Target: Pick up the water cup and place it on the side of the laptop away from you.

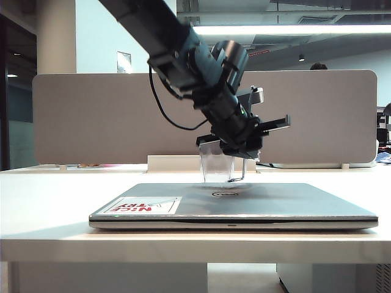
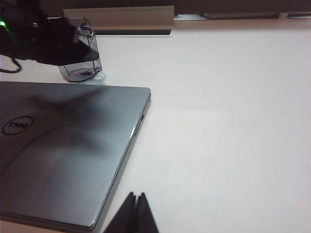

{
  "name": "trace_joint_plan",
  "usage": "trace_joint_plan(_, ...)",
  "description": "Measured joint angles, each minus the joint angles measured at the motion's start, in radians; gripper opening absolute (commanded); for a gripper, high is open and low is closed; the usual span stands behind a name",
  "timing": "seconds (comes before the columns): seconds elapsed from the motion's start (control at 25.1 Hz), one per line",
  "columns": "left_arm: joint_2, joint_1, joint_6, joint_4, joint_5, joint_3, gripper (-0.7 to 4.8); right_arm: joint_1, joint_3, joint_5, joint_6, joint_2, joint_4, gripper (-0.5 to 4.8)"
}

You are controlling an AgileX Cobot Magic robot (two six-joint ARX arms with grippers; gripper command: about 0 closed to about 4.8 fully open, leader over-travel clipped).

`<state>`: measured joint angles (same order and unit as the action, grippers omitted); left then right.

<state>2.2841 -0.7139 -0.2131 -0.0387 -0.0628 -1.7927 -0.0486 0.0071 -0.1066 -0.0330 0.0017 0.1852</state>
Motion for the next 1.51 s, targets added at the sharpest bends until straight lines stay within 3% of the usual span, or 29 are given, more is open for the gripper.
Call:
trace_joint_plan(0.2,-0.108,-0.002,0.068,-0.198,0.060,0.000,-0.06,0.000,0.000,0.000,0.000,0.000,0.000,-0.08)
trace_joint_plan(0.36,-0.255,-0.002,0.208,-0.370,0.053,-0.001,-0.06,0.000,0.000,0.021,0.000,0.000,0.000,-0.08)
trace_joint_plan(0.52,-0.384,-0.002,0.248,-0.408,0.017,-0.001,-0.06,0.001,0.000,0.072,0.000,0.000,0.000,-0.08)
trace_joint_plan(0.76,-0.486,-0.002,0.287,-0.441,-0.016,0.026,-0.06,0.001,0.000,0.035,0.000,0.000,0.000,-0.08)
trace_joint_plan(0.92,-0.568,-0.002,0.327,-0.459,-0.060,0.125,-0.06,0.001,0.000,0.018,0.000,0.000,0.000,-0.08)
trace_joint_plan(1.16,-0.777,0.050,0.320,-0.380,-0.097,0.360,-0.06,0.001,0.000,0.016,0.000,0.000,0.000,-0.08)
trace_joint_plan(1.51,-1.158,0.151,0.286,-0.204,-0.141,0.859,-0.06,0.001,0.000,0.018,0.000,0.000,0.000,-0.08)
